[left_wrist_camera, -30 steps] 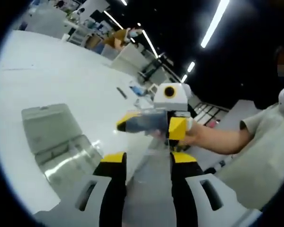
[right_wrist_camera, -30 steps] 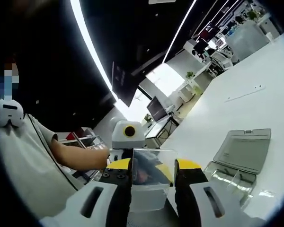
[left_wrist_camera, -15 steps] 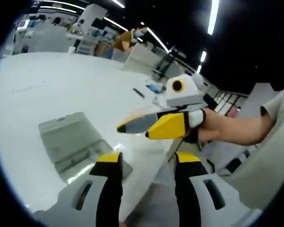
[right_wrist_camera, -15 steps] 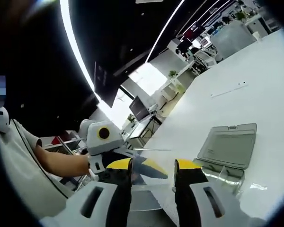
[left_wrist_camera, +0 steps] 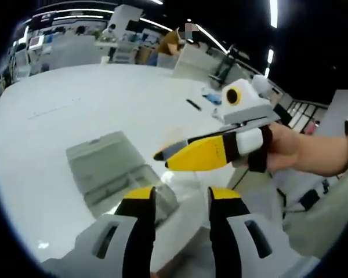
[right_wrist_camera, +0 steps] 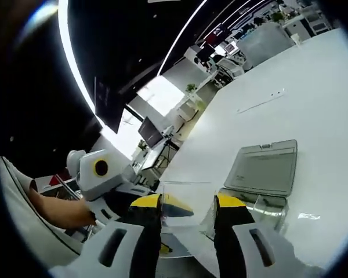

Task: Insert the divider into the dual guide fixture by aligning both edges with the guide slots and pushing it downward to the bottom, including one-sided entry, uneven engagement, binding, and posture correction.

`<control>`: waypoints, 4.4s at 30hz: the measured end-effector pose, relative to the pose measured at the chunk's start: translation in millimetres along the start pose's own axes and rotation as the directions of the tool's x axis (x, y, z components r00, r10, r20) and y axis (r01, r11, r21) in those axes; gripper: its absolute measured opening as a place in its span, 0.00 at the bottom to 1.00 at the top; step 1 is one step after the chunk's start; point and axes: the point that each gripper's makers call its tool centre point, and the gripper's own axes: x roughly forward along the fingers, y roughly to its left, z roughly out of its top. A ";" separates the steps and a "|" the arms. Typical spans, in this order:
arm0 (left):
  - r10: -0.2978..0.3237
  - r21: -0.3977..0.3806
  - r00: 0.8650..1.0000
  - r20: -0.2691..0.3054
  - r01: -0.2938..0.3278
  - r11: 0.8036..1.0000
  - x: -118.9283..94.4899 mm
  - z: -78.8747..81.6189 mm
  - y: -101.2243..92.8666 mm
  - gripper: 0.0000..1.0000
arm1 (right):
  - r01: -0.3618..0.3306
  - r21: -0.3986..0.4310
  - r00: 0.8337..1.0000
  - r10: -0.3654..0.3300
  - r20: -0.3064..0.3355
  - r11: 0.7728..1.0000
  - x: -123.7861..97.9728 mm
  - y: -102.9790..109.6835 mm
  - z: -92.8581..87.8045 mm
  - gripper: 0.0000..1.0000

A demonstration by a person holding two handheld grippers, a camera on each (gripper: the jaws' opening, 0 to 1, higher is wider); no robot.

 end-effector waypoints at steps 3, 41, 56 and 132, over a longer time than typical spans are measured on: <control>0.038 0.010 0.999 -0.015 -0.037 0.999 2.5 -1.9 2.7 0.29 | 0.018 0.006 1.000 -0.018 0.001 1.000 0.3 -1.7 -0.7 0.31; 0.233 -0.013 0.965 -0.122 -0.236 0.972 19.2 -16.4 18.1 0.09 | 0.193 0.060 0.981 -0.193 -0.015 0.979 9.5 -13.2 -12.5 0.31; 0.229 0.002 0.963 -0.144 -0.231 0.973 19.6 -17.8 16.9 0.06 | 0.236 0.065 0.972 -0.235 -0.021 0.970 9.9 -14.3 -13.3 0.30; 0.080 -0.149 0.982 -0.173 -0.106 0.983 11.6 -18.0 12.9 0.02 | 0.238 0.148 0.971 -0.236 -0.031 0.960 9.3 -14.6 -8.9 0.33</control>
